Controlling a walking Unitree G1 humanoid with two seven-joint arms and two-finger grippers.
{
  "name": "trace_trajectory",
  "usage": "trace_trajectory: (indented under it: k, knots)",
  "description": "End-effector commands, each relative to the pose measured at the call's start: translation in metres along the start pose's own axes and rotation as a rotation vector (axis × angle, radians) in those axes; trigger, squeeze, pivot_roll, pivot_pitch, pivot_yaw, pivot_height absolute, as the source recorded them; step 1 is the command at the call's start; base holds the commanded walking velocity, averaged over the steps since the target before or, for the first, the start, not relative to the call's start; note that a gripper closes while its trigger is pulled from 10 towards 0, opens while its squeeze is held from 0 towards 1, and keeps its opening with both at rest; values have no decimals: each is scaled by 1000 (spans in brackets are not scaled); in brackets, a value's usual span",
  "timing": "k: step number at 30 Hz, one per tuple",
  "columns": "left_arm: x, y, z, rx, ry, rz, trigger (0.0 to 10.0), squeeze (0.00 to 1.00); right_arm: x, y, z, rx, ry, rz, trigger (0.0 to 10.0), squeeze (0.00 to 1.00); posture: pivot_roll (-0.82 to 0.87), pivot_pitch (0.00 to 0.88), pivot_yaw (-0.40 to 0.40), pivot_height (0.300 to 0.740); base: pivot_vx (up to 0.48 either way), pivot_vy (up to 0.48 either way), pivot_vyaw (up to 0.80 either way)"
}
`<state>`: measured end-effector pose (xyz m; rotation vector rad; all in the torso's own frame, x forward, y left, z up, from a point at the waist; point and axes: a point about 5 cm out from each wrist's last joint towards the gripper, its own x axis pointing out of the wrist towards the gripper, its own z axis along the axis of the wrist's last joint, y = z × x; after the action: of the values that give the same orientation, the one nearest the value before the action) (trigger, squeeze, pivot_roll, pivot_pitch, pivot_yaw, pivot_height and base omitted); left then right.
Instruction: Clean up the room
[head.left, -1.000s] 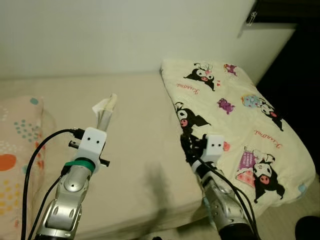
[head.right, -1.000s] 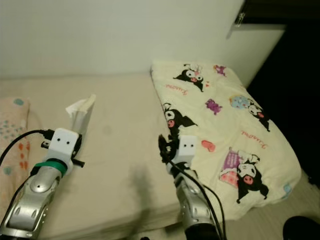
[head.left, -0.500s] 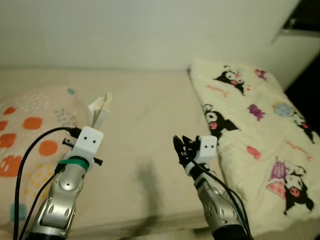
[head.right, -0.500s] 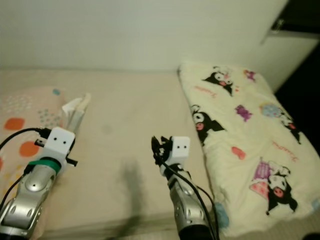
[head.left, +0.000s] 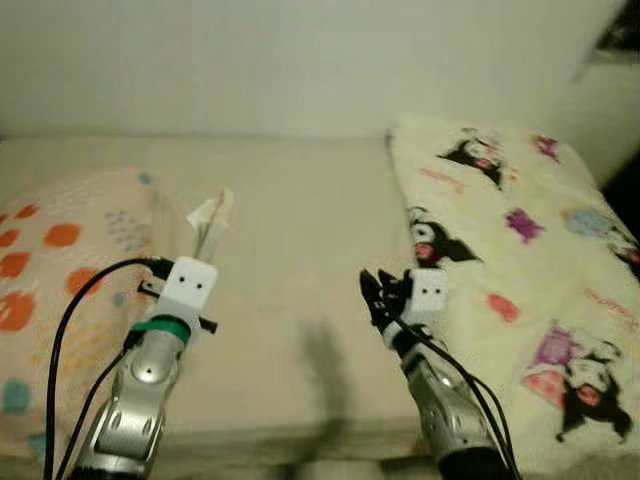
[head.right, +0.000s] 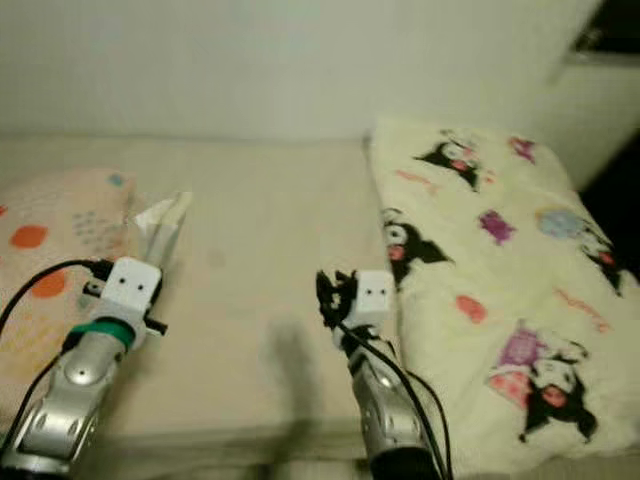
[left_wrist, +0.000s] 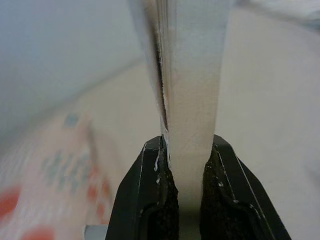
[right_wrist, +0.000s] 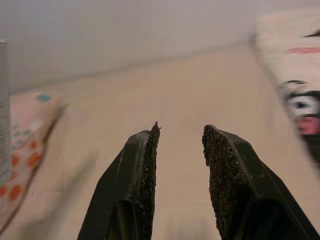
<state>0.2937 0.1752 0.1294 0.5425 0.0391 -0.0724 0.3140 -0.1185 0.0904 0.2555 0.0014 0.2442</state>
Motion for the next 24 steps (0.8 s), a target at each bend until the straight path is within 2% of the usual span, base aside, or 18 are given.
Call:
trace_trajectory:
  k: [1, 2, 5, 7, 8, 11, 14, 15, 24]
  knots:
    - [-5, -7, -3, 72, -27, -68, 10000, 0, -2, 3, -5, 4, 14, 6, 10000, 0, 95, 65, -9, 740, 0, 0, 0]
    - [-7, -12, -5, 189, -57, -112, 10000, 0, -2, 3, -5, 7, 14, 8, 10000, 0, 95, 65, -9, 740, 0, 0, 0]
    - [-13, -22, -19, 453, -114, -218, 10000, 0, -3, 4, -6, 13, 16, 10, 10000, 0, 101, 71, -13, 740, 0, 0, 0]
    - [-15, -25, -32, 543, -115, -256, 10000, 0, -4, 4, -7, 27, 19, 13, 10000, 0, 102, 77, -16, 740, 0, 0, 0]
    - [-15, -25, -32, 543, -115, -256, 10000, 0, -4, 4, -7, 27, 19, 13, 10000, 0, 102, 77, -16, 740, 0, 0, 0]
    - [-16, -31, -46, 711, -128, -274, 10000, 0, -6, 3, -12, 43, 37, 4, 10000, 0, 102, 77, -16, 735, 0, 0, 0]
    - [-16, -33, -54, 756, -116, -265, 10000, 0, -7, 3, -13, 49, 38, 2, 10000, 0, 95, 82, -18, 730, 0, 0, 0]
    - [-17, -37, -64, 801, -102, -260, 10000, 0, -8, 3, -13, 50, 36, 1, 10000, 0, 93, 84, -19, 720, 0, 0, 0]
    - [-21, -47, -84, 834, -72, -276, 10000, 0, -8, 1, -9, 42, 27, -1, 10000, 0, 85, 83, -21, 690, 0, 0, 0]
